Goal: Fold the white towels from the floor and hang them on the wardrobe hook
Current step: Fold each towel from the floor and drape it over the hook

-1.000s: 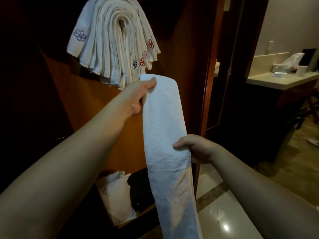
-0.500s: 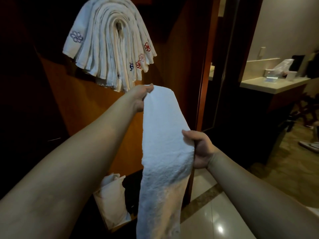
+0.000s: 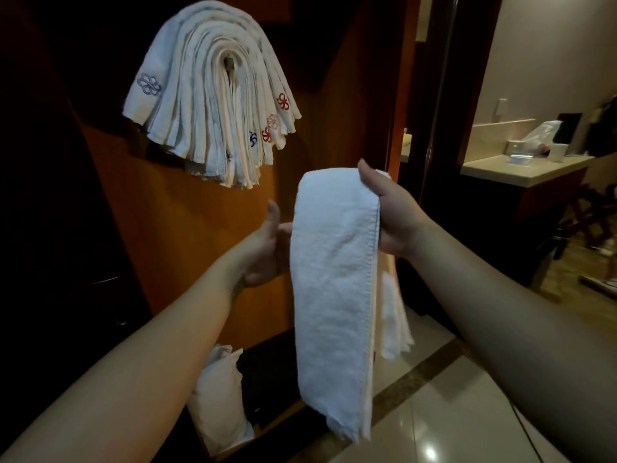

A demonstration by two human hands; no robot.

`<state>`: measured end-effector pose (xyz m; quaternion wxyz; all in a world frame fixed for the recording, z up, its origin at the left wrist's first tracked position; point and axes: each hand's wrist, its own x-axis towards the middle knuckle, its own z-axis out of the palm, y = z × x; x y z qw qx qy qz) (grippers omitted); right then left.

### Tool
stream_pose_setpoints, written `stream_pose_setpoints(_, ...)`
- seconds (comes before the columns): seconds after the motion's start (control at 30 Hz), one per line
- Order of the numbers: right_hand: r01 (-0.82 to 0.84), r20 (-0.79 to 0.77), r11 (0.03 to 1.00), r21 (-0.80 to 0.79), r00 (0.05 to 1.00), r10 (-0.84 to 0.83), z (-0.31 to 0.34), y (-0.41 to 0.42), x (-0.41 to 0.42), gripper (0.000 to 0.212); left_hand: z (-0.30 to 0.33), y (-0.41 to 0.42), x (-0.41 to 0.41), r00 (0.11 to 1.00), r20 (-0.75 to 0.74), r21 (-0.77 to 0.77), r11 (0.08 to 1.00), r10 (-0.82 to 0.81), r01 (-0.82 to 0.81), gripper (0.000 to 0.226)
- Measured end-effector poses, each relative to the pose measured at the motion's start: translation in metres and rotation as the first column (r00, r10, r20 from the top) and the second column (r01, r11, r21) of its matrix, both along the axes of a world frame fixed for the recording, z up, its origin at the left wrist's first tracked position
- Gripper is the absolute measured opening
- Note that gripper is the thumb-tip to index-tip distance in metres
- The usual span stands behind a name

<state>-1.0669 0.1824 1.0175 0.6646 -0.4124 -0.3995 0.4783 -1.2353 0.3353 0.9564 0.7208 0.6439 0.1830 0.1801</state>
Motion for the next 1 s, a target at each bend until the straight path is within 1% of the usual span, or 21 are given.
stream_pose_setpoints(0.03,0.04,0.03,0.999,-0.009,0.999,-0.039,0.003,0.002,0.001,0.053,-0.001,-0.003,-0.002,0.999,0.04,0.061,0.998,-0.015,0.013,0.08)
stream_pose_setpoints(0.1,0.081,0.116,0.997,-0.021,0.99,-0.078,0.01,0.005,0.0,0.057,0.001,-0.005,-0.005,0.993,0.113,0.12,0.993,-0.016,0.002,0.048)
stream_pose_setpoints(0.13,0.095,0.17,0.995,-0.024,0.981,-0.089,0.014,0.007,-0.001,0.058,0.002,-0.005,-0.006,0.991,0.136,0.113,0.994,-0.016,0.001,0.043)
stream_pose_setpoints(0.27,0.158,0.384,0.987,-0.001,0.912,-0.146,0.031,0.011,-0.007,0.056,0.008,-0.001,-0.007,0.972,0.23,0.013,0.999,-0.048,0.047,0.042)
stream_pose_setpoints(0.37,0.239,0.47,0.97,0.044,0.852,-0.231,0.043,0.015,-0.014,0.053,0.014,0.0,-0.005,0.961,0.276,-0.074,0.996,-0.033,0.056,0.047)
stream_pose_setpoints(0.43,0.273,0.516,0.959,0.076,0.812,-0.272,0.051,0.02,-0.018,0.05,0.02,-0.002,-0.004,0.962,0.273,-0.107,0.994,-0.008,0.038,0.048)
stream_pose_setpoints(0.47,0.279,0.531,0.956,0.095,0.798,-0.286,0.055,0.023,-0.02,0.048,0.023,-0.003,-0.003,0.97,0.242,-0.071,0.997,0.02,-0.002,0.045)
stream_pose_setpoints(0.5,0.284,0.546,0.952,0.113,0.783,-0.298,0.059,0.026,-0.022,0.047,0.025,-0.005,-0.002,0.979,0.194,0.0,0.998,0.059,-0.06,0.041)
stream_pose_setpoints(0.57,0.306,0.58,0.942,0.139,0.746,-0.328,0.069,0.03,-0.026,0.048,0.027,-0.01,0.0,0.975,0.112,0.124,0.971,0.193,-0.206,0.041)
stream_pose_setpoints(0.6,0.321,0.592,0.935,0.15,0.729,-0.345,0.075,0.031,-0.027,0.049,0.029,-0.011,0.0,0.954,0.11,0.149,0.945,0.278,-0.292,0.042)
stream_pose_setpoints(0.63,0.332,0.602,0.929,0.163,0.713,-0.361,0.079,0.031,-0.029,0.049,0.031,-0.014,0.0,0.924,0.137,0.166,0.912,0.357,-0.376,0.04)
stream_pose_setpoints(0.67,0.343,0.612,0.923,0.174,0.697,-0.374,0.083,0.032,-0.03,0.05,0.033,-0.018,0.0,0.882,0.187,0.188,0.865,0.433,-0.464,0.031)
stream_pose_setpoints(0.7,0.363,0.638,0.914,0.183,0.664,-0.391,0.087,0.034,-0.032,0.053,0.035,-0.023,-0.002,0.819,0.259,0.199,0.802,0.512,-0.564,0.021)
stream_pose_setpoints(0.73,0.4,0.683,0.895,0.197,0.6,-0.418,0.09,0.036,-0.033,0.057,0.038,-0.029,-0.005,0.743,0.345,0.178,0.737,0.574,-0.652,0.015)
stream_pose_setpoints(0.77,0.444,0.74,0.869,0.22,0.505,-0.445,0.093,0.04,-0.036,0.059,0.04,-0.038,-0.009,0.667,0.434,0.135,0.688,0.606,-0.713,0.019)
stream_pose_setpoints(0.8,0.48,0.782,0.842,0.247,0.415,-0.465,0.096,0.043,-0.038,0.059,0.041,-0.047,-0.013,0.619,0.507,0.101,0.672,0.599,-0.733,0.026)
stream_pose_setpoints(0.83,0.5,0.804,0.823,0.27,0.354,-0.479,0.099,0.047,-0.041,0.057,0.042,-0.056,-0.016,0.608,0.567,0.087,0.694,0.556,-0.715,0.034)
stream_pose_setpoints(0.87,0.507,0.818,0.812,0.29,0.309,-0.485,0.103,0.051,-0.045,0.055,0.042,-0.067,-0.018,0.632,0.599,0.093,0.742,0.491,-0.664,0.041)
stream_pose_setpoints(0.9,0.505,0.831,0.809,0.301,0.278,-0.482,0.106,0.056,-0.048,0.054,0.044,-0.077,-0.017,0.679,0.6,0.106,0.799,0.423,-0.592,0.047)
stream_pose_setpoints(0.93,0.506,0.838,0.81,0.298,0.268,-0.475,0.11,0.06,-0.052,0.055,0.045,-0.086,-0.014,0.728,0.579,0.116,0.847,0.366,-0.518,0.056)
stream_pose_setpoints(1.0,0.514,0.827,0.816,0.265,0.314,-0.466,0.118,0.068,-0.061,0.062,0.045,-0.095,-0.005,0.809,0.499,0.111,0.902,0.311,-0.416,0.083)
